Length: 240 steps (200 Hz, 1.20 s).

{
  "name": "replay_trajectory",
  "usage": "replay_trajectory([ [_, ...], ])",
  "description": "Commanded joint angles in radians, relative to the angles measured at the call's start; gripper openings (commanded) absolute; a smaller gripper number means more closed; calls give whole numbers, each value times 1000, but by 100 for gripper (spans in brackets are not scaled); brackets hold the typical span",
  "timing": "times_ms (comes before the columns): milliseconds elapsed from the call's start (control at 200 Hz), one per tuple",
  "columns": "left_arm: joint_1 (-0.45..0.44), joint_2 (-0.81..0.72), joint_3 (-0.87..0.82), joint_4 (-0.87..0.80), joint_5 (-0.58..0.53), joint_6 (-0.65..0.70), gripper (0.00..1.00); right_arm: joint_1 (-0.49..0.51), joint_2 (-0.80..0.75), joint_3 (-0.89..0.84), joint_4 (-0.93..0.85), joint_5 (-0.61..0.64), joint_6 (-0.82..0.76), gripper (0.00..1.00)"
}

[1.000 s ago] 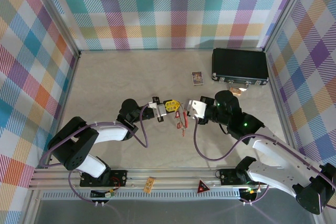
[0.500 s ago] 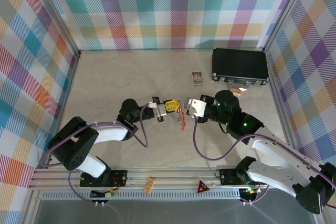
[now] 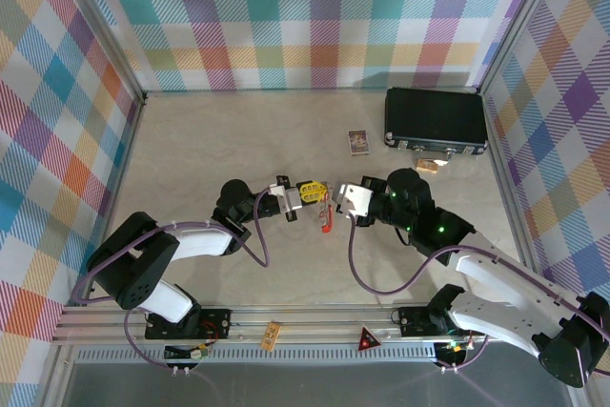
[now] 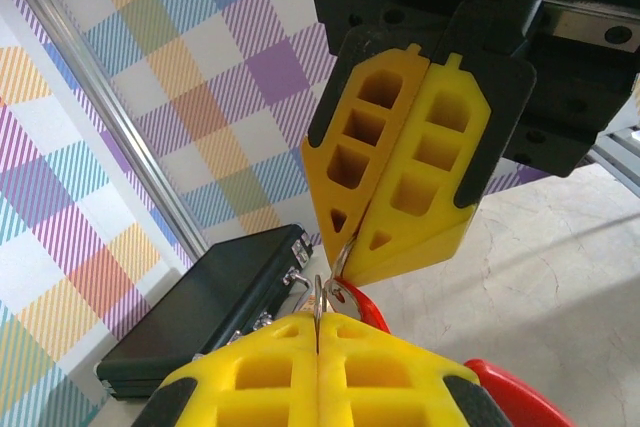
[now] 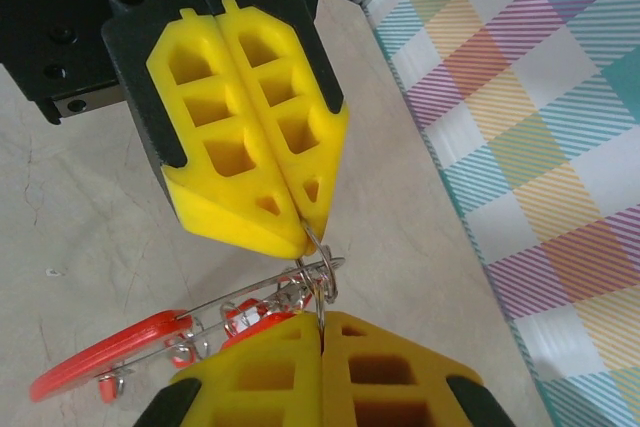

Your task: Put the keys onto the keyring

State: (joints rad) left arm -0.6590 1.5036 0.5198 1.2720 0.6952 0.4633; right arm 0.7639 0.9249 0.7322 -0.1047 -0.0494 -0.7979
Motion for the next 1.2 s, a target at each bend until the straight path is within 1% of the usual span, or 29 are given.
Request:
replay_trajectory([
  [0,-10,-22,14,64,12,-11,0,10,-12,-14,45,8,4,0],
  [515,-10,-34,12,63,3,-18,0,24,-41,-42,74,61,-14,0],
  [1195,-10,-37,16,61,22,-36,0,45,-15,-38,100,87,-21,0],
])
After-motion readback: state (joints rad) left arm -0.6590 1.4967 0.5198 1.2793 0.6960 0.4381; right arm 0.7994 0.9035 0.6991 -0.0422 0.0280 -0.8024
